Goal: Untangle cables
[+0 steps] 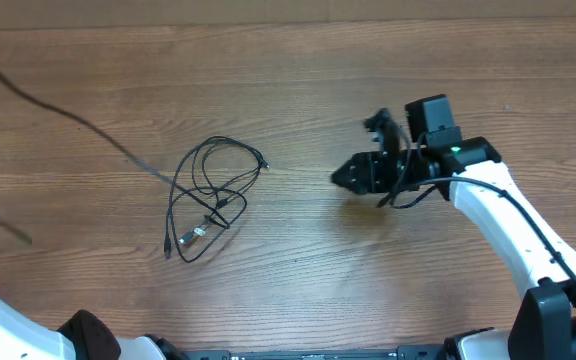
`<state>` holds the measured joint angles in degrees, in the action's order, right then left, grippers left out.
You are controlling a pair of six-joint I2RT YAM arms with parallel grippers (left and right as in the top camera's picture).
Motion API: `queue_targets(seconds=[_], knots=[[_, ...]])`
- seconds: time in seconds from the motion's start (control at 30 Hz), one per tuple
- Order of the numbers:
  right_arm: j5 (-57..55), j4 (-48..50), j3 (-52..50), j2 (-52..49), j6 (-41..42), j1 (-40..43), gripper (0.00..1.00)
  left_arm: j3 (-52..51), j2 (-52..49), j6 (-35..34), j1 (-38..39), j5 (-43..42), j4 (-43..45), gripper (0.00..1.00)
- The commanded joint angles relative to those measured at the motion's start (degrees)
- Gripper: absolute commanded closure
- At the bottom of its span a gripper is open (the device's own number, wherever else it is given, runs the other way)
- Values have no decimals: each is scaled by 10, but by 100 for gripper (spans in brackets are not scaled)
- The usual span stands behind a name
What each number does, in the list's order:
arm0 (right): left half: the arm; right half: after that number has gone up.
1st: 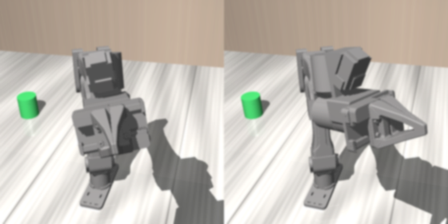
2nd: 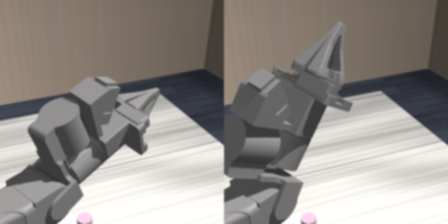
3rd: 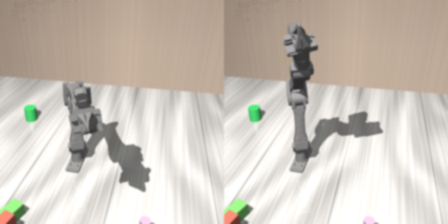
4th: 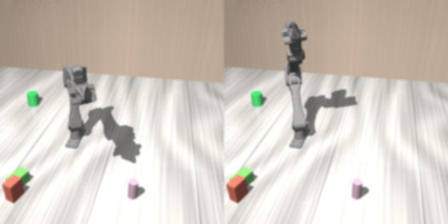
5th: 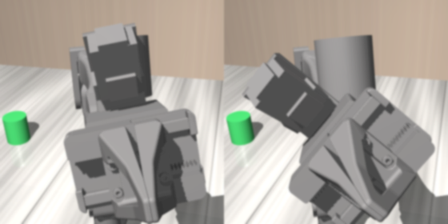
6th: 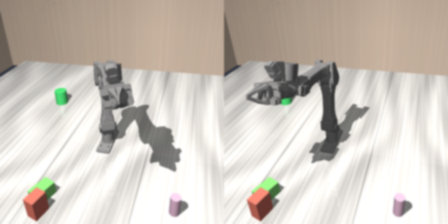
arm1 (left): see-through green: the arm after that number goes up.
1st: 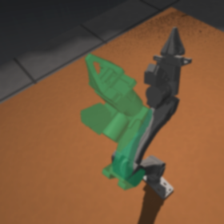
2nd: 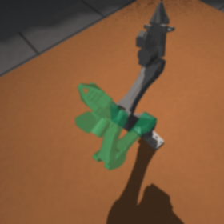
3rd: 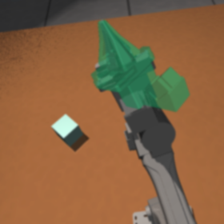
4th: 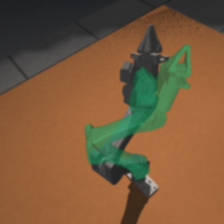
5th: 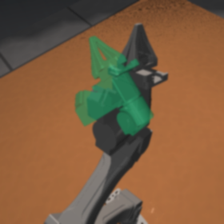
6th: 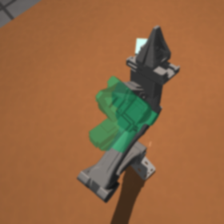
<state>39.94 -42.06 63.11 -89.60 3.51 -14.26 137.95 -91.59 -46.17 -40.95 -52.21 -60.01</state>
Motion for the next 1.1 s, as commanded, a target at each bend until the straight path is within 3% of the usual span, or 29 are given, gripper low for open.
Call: queue_targets(seconds=[0.0, 0.23, 0.7, 1.07], knots=[[122, 20, 7, 2, -85, -46, 43, 2, 0, 6, 39, -75, 17, 96], [40, 85, 7, 2, -96, -134, 38, 2, -1, -52, 85, -137, 86, 96], [-52, 230, 7, 2, -78, -251, 38, 2, -1, -53, 141, -139, 88, 96], [-56, 262, 7, 0, -78, -325, 37, 2, -1, -64, 153, -172, 89, 96]])
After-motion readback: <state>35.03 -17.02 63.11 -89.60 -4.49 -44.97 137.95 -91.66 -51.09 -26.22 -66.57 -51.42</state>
